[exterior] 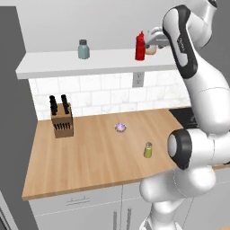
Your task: Put the shaker and condiment bottle from the counter next to their counterparts in the cabinet.
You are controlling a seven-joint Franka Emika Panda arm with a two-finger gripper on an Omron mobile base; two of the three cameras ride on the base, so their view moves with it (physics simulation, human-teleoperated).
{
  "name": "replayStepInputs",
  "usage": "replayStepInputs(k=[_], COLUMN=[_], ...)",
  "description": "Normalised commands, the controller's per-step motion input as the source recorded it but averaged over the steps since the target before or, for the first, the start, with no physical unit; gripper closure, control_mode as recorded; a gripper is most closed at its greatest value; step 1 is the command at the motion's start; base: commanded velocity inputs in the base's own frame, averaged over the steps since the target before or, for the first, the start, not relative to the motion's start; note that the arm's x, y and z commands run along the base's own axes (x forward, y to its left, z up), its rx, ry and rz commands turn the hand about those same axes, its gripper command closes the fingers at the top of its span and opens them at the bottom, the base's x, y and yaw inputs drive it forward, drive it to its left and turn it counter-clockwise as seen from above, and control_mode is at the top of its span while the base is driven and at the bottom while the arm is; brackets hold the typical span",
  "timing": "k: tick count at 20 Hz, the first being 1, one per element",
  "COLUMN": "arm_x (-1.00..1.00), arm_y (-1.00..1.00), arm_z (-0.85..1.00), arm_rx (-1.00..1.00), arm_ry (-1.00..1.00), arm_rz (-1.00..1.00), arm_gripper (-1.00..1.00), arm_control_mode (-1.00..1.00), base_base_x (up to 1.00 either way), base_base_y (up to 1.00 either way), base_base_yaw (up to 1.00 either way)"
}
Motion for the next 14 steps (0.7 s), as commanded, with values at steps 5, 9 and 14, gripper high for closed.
replayStepInputs(k=[5,9,14], arm_x=[-0.53,-0.7,-0.81], arm_y=[0.08,0.04,0.0], arm_z=[-0.34,-0.44,-0.46], arm_rx=[-0.02,-0.02,-0.01], arm_ry=[0.0,0.0,0.0], arm_rz=[0.0,0.0,0.0], arm_gripper=[-1.0,-1.0,-1.0], arm_control_mode=[-1.0,-1.0,-1.0], base_base_x=[0.0,0.0,0.0], base_base_y=[0.0,0.0,0.0], base_base_yaw=[0.0,0.0,0.0])
